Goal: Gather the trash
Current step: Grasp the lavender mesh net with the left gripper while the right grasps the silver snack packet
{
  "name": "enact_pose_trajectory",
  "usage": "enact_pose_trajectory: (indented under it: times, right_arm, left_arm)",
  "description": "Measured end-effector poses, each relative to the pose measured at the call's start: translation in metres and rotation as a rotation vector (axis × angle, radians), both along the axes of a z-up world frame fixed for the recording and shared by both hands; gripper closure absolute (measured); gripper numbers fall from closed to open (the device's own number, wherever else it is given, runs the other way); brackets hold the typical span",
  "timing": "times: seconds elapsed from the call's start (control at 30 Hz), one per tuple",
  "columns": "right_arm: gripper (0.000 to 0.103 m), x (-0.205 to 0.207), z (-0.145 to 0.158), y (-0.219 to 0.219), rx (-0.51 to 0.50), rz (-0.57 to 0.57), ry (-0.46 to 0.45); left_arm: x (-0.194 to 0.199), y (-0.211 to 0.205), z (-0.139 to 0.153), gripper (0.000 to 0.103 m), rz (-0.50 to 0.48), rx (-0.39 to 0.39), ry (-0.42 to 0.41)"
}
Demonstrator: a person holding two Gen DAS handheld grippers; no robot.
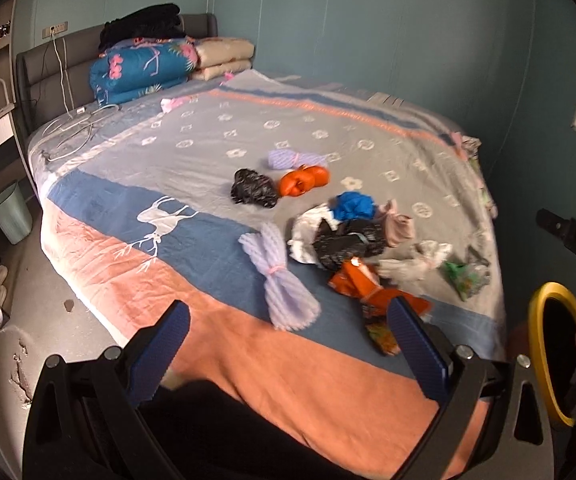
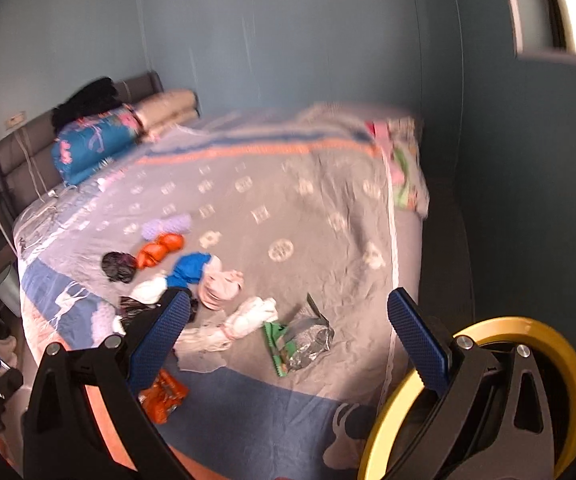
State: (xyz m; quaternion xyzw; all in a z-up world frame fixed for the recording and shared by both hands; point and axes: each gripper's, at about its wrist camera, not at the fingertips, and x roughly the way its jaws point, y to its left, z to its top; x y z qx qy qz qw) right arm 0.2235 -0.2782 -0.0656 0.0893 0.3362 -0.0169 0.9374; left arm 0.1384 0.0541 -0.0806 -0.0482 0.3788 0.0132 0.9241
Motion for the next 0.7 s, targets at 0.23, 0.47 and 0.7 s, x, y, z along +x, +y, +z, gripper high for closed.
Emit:
enact_pose_trajectory:
  times: [0.23, 0.47, 0.7]
  right_arm:
    - [0.008, 0.053, -0.045, -0.004, 0.045, 0.027, 0.182]
    - [0.008, 0.08, -0.083, -0.006, 0.041, -0.016, 0.268]
    - [0.008, 0.088, -0.102, -0.011, 0.076, -0.052, 0.303]
  left_arm:
    - [0.051, 0.007, -0.032, 0.008, 0.001, 0.038, 0.101]
    - [0.091, 0.017, -0.066, 0.008, 0.004, 0.011, 0.198]
    - [0.118, 0.03, -0.093, 0.008, 0.034, -0.07, 0.228]
